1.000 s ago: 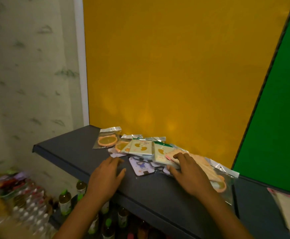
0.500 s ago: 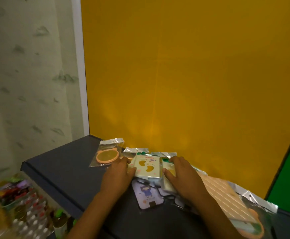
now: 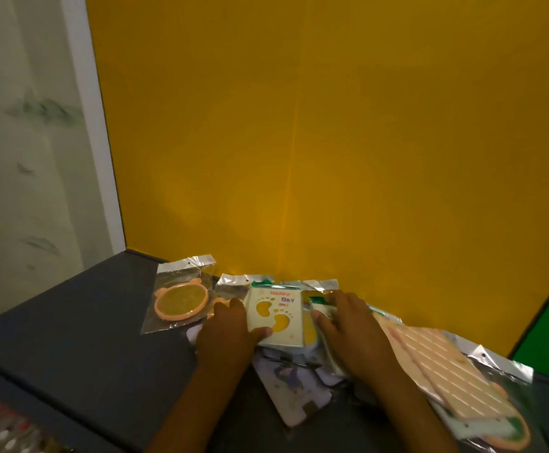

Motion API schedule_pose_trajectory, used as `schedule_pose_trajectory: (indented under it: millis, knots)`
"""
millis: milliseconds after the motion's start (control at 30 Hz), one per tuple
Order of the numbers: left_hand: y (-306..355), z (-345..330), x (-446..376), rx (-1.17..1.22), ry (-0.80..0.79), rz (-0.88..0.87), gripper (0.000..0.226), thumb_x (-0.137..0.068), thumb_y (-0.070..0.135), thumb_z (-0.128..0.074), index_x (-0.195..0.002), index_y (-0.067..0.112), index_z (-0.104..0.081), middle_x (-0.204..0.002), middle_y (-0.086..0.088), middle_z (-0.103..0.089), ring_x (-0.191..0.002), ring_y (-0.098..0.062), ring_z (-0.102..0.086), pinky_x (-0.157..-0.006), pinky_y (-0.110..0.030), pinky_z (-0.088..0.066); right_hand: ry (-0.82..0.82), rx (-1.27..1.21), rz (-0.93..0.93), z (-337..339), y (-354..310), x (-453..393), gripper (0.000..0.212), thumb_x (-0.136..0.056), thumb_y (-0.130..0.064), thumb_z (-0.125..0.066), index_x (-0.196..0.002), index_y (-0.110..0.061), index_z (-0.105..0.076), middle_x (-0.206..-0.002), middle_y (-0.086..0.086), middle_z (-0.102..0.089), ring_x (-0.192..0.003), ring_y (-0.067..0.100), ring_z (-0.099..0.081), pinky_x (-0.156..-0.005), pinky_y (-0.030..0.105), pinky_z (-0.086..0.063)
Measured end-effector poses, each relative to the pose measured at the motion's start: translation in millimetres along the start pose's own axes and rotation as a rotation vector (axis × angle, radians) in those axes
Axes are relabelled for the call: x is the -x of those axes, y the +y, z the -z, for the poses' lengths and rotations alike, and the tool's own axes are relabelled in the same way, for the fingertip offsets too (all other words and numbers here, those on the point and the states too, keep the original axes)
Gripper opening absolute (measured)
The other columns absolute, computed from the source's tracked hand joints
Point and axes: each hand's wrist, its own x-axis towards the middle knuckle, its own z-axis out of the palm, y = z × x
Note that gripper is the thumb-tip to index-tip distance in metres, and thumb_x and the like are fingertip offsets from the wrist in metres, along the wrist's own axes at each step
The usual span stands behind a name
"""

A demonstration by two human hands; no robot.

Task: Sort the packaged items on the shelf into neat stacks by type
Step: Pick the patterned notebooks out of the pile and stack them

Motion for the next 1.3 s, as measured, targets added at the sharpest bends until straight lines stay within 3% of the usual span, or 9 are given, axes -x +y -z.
schedule_pose_trajectory:
  millis: [133,233,367,467,633,833,1067,1200,1300]
  knots:
    - [-13.3,11.6,-12.3,0.134,-0.090,0.024,0.070,-0.071,0.056,-0.073,-0.125,0.017,-0.050,-0.123,-0.007,-0.060,-0.106,-0.022,-0.060,-0.090,-0.042,-0.052,0.038,0.043,-0.032,0.5,-7.9,1.5,0.040,-0.095,-0.051,-0.044,-0.126,-0.025,-0.048,-0.125,-0.003,-0.051,-0.112,0.015,-0.049,-0.094,0.039,-0.047]
    - [-19.5,16.2,-17.3,0.197,-0.134,-0.002,0.058,-0.078,0.039,-0.075,-0.124,0.010,-0.053,-0.125,-0.009,-0.061,-0.107,-0.022,-0.060,-0.089,-0.030,-0.048,0.042,0.080,-0.060,0.6,-15.3,6.9,0.042,-0.095,-0.051,-0.043,-0.126,-0.025,-0.047,-0.126,-0.001,-0.051,-0.113,0.017,-0.048,-0.094,0.038,-0.046]
    - [-29.7,26.1,-28.1,0.257,-0.198,-0.076,0.040,-0.081,0.031,-0.074,-0.112,0.007,-0.064,-0.108,-0.007,-0.070,-0.076,-0.010,-0.057,-0.055,-0.010,-0.038,0.065,0.087,-0.079,7.9,-24.0,10.4,0.041,-0.095,-0.049,-0.045,-0.127,-0.024,-0.048,-0.127,-0.002,-0.052,-0.114,0.015,-0.047,-0.093,0.034,-0.044]
    - [-42.5,35.0,-34.3,0.465,-0.281,-0.023,0.024,-0.087,0.028,-0.068,-0.098,0.007,-0.067,-0.076,-0.001,-0.067,-0.055,-0.007,-0.058,-0.045,-0.014,-0.045,0.065,0.079,-0.064,9.0,-34.1,8.3,0.034,-0.095,-0.045,-0.049,-0.122,-0.025,-0.052,-0.122,-0.003,-0.054,-0.113,0.016,-0.048,-0.092,0.033,-0.043]
    - [-72.6,43.6,-38.4,0.950,-0.372,0.183,0.024,-0.093,0.021,-0.058,-0.099,-0.002,-0.062,-0.085,-0.025,-0.067,-0.077,-0.034,-0.064,-0.073,-0.043,-0.054,-0.024,0.089,-0.060,-2.4,-55.7,-0.6,0.023,-0.093,-0.041,-0.053,-0.111,-0.026,-0.056,-0.113,-0.002,-0.059,-0.102,0.013,-0.051,-0.080,0.026,-0.040]
    - [-107.6,36.3,-31.4,1.373,-0.196,0.185,0.017,-0.093,0.014,-0.056,-0.105,0.004,-0.062,-0.095,-0.022,-0.069,-0.067,-0.024,-0.061,-0.058,-0.034,-0.053,-0.189,0.277,-0.162,-29.4,-84.0,-6.5,0.062,-0.089,-0.064,-0.045,-0.131,-0.018,-0.049,-0.130,0.004,-0.056,-0.116,0.020,-0.053,-0.096,0.034,-0.046]
    - [-113.7,36.3,-26.1,1.606,-0.095,0.215,0.016,-0.092,0.009,-0.055,-0.106,0.007,-0.061,-0.099,-0.020,-0.070,-0.085,-0.033,-0.059,-0.070,-0.039,-0.051,-0.307,0.466,-0.267,-55.1,-111.0,-14.3,0.118,-0.062,-0.097,-0.026,-0.142,-0.011,-0.041,-0.147,0.014,-0.037,-0.134,0.033,-0.035,-0.106,0.043,-0.035]
    - [-116.7,35.7,-23.3,1.622,-0.054,0.223,0.016,-0.092,0.010,-0.056,-0.107,0.007,-0.062,-0.107,-0.025,-0.068,-0.097,-0.039,-0.054,-0.081,-0.049,-0.047,-0.357,0.527,-0.236,-66.5,-117.5,-27.1,0.137,-0.042,-0.104,-0.009,-0.142,-0.015,-0.042,-0.142,0.015,-0.045,-0.130,0.036,-0.038,-0.109,0.047,-0.032]
    - [-115.8,35.5,-22.7,1.627,-0.022,0.216,0.012,-0.092,0.009,-0.056,-0.102,0.011,-0.063,-0.100,-0.019,-0.070,-0.095,-0.038,-0.057,-0.079,-0.047,-0.049,-0.378,0.433,-0.215,-59.7,-127.8,-30.7,0.114,-0.056,-0.099,-0.033,-0.140,-0.022,-0.041,-0.135,0.009,-0.054,-0.121,0.029,-0.050,-0.102,0.042,-0.040]
